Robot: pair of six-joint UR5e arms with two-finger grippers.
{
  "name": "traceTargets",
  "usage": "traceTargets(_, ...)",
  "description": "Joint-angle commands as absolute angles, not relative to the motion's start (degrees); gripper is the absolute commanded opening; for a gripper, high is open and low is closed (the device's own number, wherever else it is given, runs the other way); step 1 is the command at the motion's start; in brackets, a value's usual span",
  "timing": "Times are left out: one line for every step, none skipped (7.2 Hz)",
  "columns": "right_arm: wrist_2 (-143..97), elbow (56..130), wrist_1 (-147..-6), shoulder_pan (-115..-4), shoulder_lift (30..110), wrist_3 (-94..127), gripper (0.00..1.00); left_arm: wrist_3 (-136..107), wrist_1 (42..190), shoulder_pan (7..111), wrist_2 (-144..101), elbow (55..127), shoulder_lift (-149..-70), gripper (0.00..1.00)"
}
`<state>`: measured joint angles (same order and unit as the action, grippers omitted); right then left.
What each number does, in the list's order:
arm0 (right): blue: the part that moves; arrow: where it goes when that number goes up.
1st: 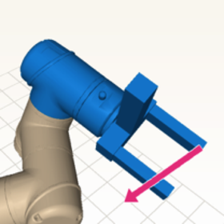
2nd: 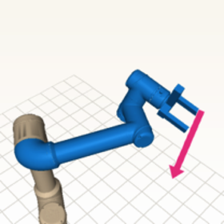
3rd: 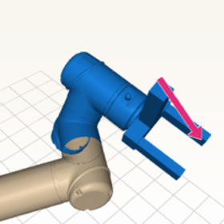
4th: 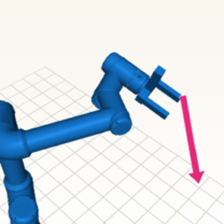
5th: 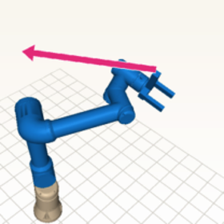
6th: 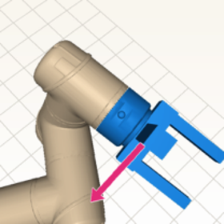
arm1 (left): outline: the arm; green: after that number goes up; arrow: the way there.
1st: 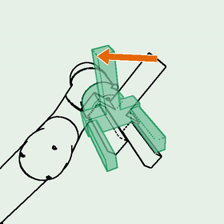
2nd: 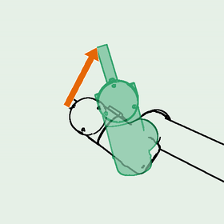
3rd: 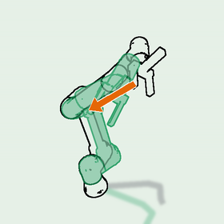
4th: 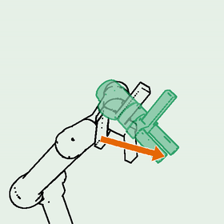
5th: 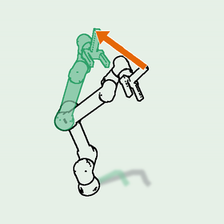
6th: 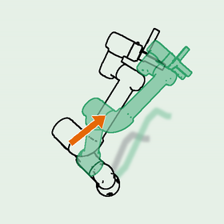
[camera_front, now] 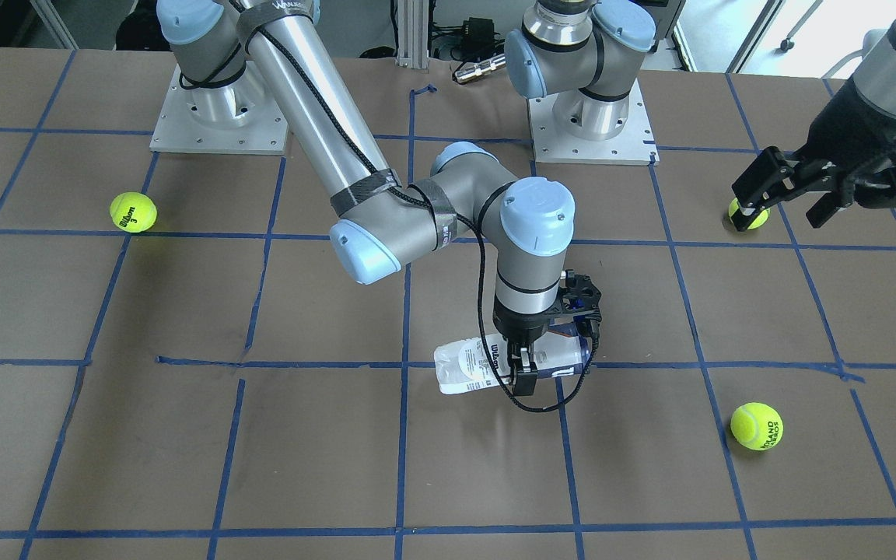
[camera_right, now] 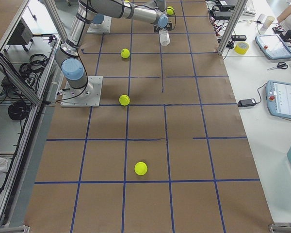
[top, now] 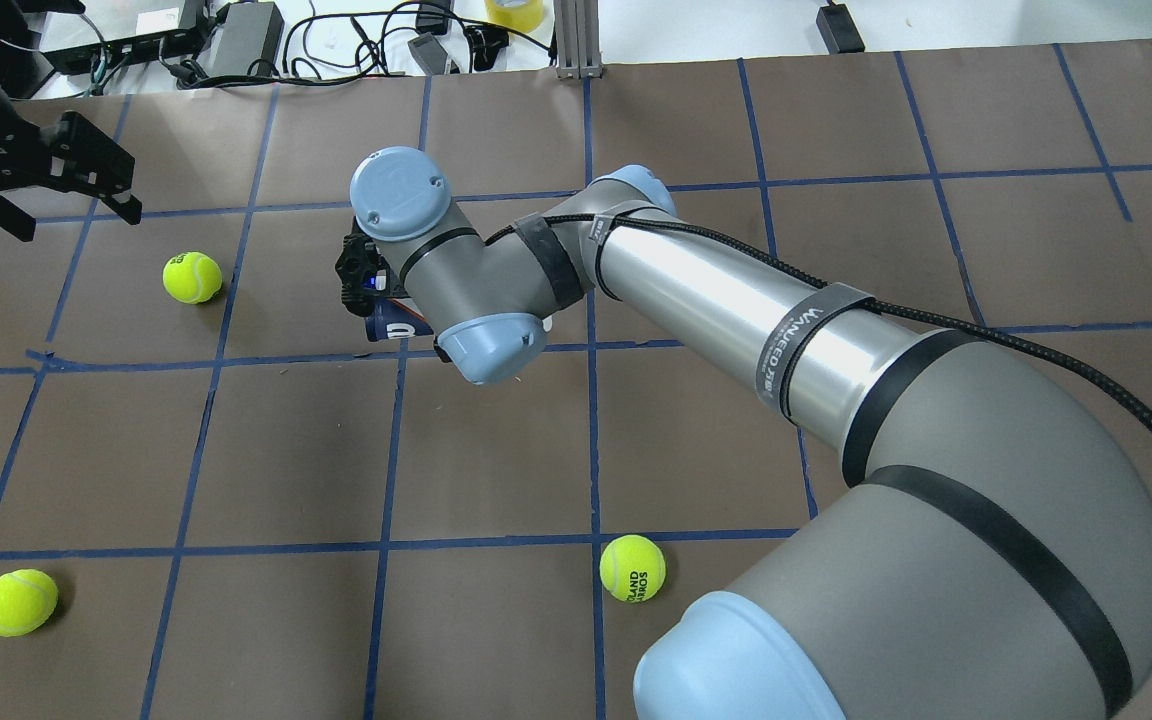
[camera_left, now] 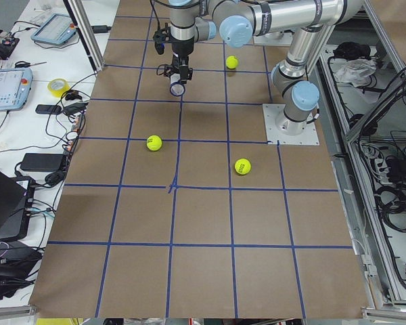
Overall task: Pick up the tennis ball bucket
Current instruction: 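Carry the can toward the table center with the right gripper while the left arm rises, then lower the can onto its side and open the right gripper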
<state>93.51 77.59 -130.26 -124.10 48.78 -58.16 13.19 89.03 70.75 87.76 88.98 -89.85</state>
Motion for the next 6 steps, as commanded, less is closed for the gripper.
traceTargets(94.0,77.6,-130.3,-124.3,48.8,-57.7,0.76,13.2,89.0,70.8,87.7,89.0,-89.9,1.00)
traceTargets(94.0,77.6,-130.4,-123.8,48.6,-57.6,0.80,13.2,89.0,70.8,87.8,88.9,-89.9,1.00)
traceTargets(94.0,77.6,-130.4,-123.2,48.3,-57.5,0.80,13.2,89.0,70.8,87.7,89.0,-89.9,1.00)
traceTargets(94.0,77.7,-130.4,-122.4,47.9,-56.8,0.81,13.2,89.0,70.8,87.7,88.9,-89.9,1.00)
traceTargets(94.0,77.6,-130.5,-122.3,47.7,-55.8,0.83,13.2,89.0,70.8,87.6,88.9,-89.9,1.00)
traceTargets(93.9,77.6,-130.6,-122.2,47.4,-54.2,0.85,13.2,89.0,70.9,87.5,88.9,-89.9,1.00)
